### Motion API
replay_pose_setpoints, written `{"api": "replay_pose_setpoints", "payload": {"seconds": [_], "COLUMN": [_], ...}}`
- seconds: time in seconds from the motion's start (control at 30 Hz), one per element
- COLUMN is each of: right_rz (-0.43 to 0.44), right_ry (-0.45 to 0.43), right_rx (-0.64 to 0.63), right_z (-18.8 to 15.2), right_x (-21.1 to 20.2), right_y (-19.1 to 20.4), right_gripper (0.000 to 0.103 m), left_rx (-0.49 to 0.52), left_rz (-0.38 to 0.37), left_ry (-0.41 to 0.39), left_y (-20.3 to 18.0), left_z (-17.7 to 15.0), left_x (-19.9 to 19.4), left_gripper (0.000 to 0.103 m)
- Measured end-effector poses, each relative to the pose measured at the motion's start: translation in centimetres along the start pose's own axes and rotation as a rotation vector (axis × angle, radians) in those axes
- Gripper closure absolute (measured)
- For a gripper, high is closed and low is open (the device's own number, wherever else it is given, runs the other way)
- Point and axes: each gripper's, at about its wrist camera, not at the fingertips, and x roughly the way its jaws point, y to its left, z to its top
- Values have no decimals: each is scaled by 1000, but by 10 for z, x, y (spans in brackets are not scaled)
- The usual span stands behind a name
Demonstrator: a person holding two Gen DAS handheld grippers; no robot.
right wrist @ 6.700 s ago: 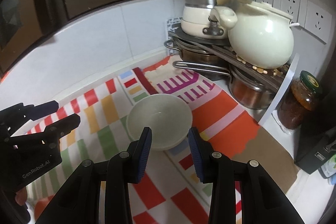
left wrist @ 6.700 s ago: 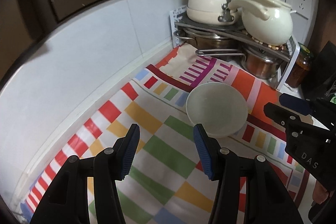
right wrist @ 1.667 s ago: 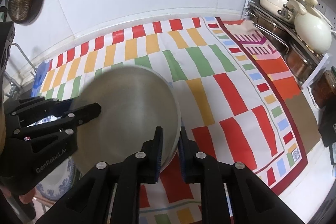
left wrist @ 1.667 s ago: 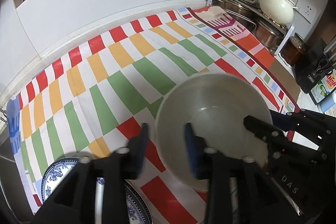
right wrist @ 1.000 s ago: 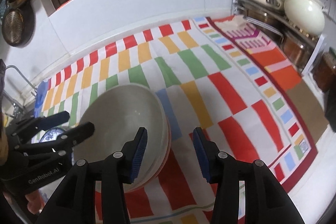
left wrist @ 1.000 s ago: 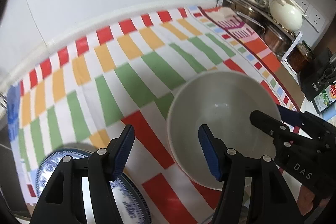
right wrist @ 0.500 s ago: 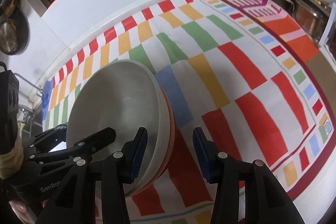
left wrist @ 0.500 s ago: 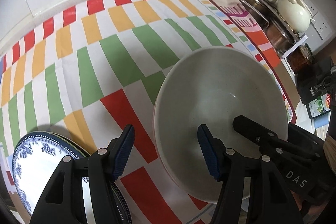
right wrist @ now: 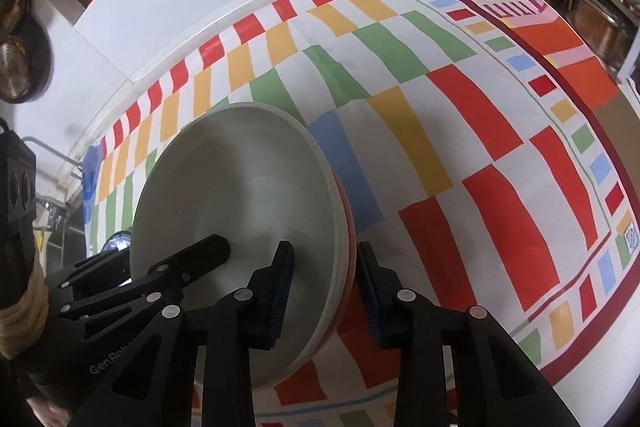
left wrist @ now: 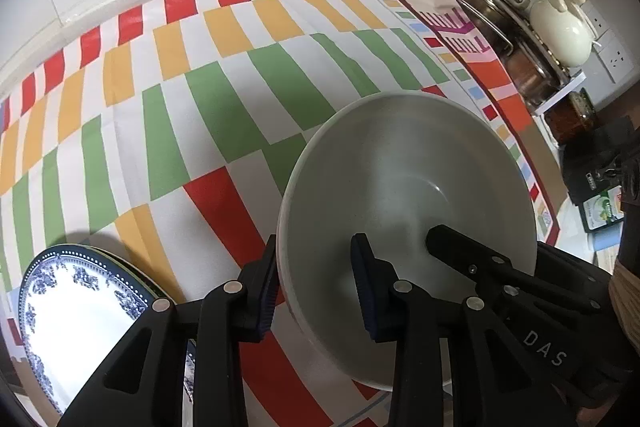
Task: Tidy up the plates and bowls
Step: 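Lift and carry the white bowl over the stacked bowls with both grippers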
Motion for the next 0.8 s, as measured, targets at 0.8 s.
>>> {"api": "replay_pose_setpoints", "payload": {"seconds": [0.8], "right_rz": [11], "right_ry": [-27], "right_rx": [-27], "right_z": [1], "right_x": [-26], "right_y": [24], "right_gripper": [72], "left_rx": [-67], "left_rz": [13], "left_ry": [-74], "left_y": [17], "left_z": [-8], "left_x": [-42], "left_gripper": [69]}}
